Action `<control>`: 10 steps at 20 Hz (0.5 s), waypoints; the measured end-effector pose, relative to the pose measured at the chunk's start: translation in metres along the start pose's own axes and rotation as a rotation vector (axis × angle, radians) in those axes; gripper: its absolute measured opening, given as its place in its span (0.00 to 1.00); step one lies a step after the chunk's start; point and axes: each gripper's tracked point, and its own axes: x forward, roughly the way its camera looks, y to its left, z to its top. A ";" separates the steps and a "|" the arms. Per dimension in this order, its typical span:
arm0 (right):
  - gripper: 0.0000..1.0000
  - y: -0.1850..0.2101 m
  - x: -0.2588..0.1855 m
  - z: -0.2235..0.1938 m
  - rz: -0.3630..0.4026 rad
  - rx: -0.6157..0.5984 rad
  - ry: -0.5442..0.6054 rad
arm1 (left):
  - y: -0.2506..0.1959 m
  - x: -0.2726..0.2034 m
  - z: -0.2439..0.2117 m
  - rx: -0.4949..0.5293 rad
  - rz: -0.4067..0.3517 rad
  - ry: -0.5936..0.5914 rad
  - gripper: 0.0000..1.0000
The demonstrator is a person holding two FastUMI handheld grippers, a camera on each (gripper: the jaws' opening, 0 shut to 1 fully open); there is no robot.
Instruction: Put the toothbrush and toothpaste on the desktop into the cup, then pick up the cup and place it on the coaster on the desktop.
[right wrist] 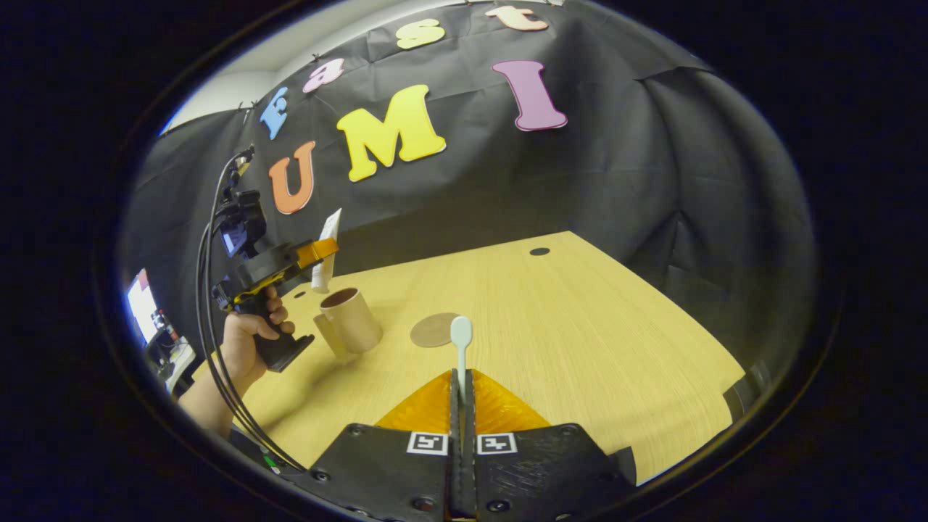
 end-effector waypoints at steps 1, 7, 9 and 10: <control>0.00 -0.002 -0.001 0.001 -0.002 0.000 -0.002 | 0.001 0.001 -0.003 -0.004 0.002 0.011 0.39; 0.00 -0.001 -0.003 0.003 -0.008 0.004 -0.011 | 0.009 0.000 -0.014 -0.024 0.015 0.040 0.42; 0.00 0.001 -0.003 0.003 -0.007 -0.002 -0.011 | 0.008 -0.002 -0.015 -0.030 0.010 0.042 0.42; 0.00 0.003 -0.003 0.004 -0.005 -0.004 -0.012 | 0.007 -0.001 -0.016 -0.032 0.007 0.048 0.43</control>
